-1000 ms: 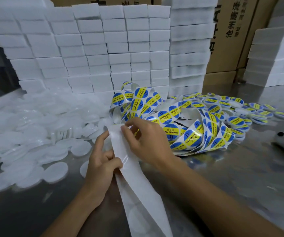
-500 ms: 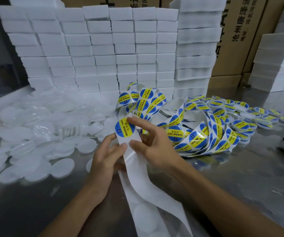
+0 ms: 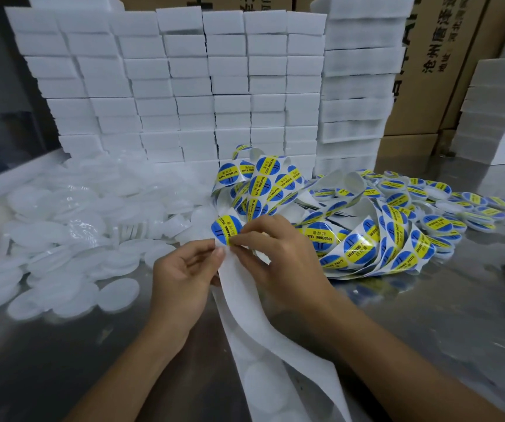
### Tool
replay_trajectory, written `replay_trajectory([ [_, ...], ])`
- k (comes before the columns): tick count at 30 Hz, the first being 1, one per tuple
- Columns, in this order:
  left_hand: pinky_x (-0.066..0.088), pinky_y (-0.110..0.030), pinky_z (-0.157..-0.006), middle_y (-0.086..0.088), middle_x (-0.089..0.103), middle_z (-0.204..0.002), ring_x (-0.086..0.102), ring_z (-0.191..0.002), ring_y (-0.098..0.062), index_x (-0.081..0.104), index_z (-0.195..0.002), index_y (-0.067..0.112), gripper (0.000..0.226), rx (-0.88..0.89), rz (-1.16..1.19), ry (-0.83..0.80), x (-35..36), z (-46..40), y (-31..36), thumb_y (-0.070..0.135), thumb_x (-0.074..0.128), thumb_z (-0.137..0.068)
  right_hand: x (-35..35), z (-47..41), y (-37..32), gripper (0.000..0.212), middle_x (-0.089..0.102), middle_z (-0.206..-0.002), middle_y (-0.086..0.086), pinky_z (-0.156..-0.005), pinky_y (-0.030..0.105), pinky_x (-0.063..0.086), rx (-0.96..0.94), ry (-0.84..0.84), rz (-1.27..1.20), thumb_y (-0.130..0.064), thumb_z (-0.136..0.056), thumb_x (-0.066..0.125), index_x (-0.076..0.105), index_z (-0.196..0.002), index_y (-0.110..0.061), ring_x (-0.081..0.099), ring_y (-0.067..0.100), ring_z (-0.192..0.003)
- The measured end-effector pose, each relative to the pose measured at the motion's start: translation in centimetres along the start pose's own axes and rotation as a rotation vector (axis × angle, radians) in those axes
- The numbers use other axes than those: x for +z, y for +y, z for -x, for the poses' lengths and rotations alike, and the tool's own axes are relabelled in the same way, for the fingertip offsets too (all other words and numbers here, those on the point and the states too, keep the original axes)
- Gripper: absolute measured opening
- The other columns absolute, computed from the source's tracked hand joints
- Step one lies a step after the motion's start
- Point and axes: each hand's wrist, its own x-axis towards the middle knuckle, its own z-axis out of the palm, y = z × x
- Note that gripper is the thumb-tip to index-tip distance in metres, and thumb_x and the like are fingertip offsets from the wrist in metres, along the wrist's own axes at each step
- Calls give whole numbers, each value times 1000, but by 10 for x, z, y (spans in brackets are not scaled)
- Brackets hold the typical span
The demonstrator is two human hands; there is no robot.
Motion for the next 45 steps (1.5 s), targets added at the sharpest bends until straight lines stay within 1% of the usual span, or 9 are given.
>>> replay_trajectory([
  [7,54,-17,-61,8,74,-75,67,-68,-2,75,-74,34,32,119,-128,-61,1,1,0,6,67,-87,-4,-3,-1,14,69,-86,8,-59,40,50,-154,-32,69,-16,-93,67,75,-90,-5,63,29,-73],
  [14,54,-16,-69,12,74,-76,66,-71,0,74,-76,42,38,167,-178,-82,1,1,2,6,68,-86,0,-3,-5,14,66,-80,7,-57,38,48,-131,4,79,-14,-91,64,71,-83,-4,61,26,-70],
  [22,47,-6,-64,18,73,-73,65,-68,7,71,-69,40,42,211,-225,-64,-2,1,2,1,70,-85,-4,-3,2,11,62,-80,-1,-59,33,49,248,27,-157,-15,-89,60,67,-85,-8,55,10,-65],
  [30,46,-8,-61,16,70,-71,62,-65,-2,67,-75,38,32,266,-461,-41,-10,-4,-4,8,72,-84,-8,-5,13,18,56,-67,-4,-56,26,37,540,-32,-191,-16,-94,53,58,-76,-15,47,13,-62],
  [34,46,-15,-61,10,67,-66,61,-64,-4,65,-74,36,28,232,-552,-14,-15,-6,-7,11,74,-83,-13,-8,17,17,62,-63,0,-60,29,43,683,33,-214,-15,-93,54,65,-79,-11,54,15,-62],
  [37,42,-14,-57,13,63,-63,57,-62,-7,63,-65,30,21,257,-690,-101,-21,-7,-5,25,74,-82,-15,-12,11,16,70,-68,1,-65,31,56,764,121,-473,-8,-94,56,71,-87,-6,64,10,-59],
  [39,50,-27,-61,10,65,-66,59,-62,-9,67,-71,23,15,217,-796,-218,-27,-8,-3,31,72,-82,-17,-14,5,15,72,-72,6,-72,34,60,757,175,-598,-3,-93,58,72,-91,-1,68,13,-64],
  [41,52,-45,-62,-2,65,-70,60,-64,-21,64,-77,10,25,135,-890,-334,-31,-8,-1,35,65,-78,-17,-15,-2,13,74,-74,7,-75,34,61,746,182,-704,-1,-92,61,74,-92,-3,70,14,-69],
  [45,49,-54,-61,-18,64,-79,62,-72,-34,57,-85,-3,41,37,-958,-449,-35,-9,6,33,51,-64,-14,-14,-13,11,75,-74,4,-78,33,61,753,121,-786,-5,-89,68,77,-88,-11,72,13,-73],
])
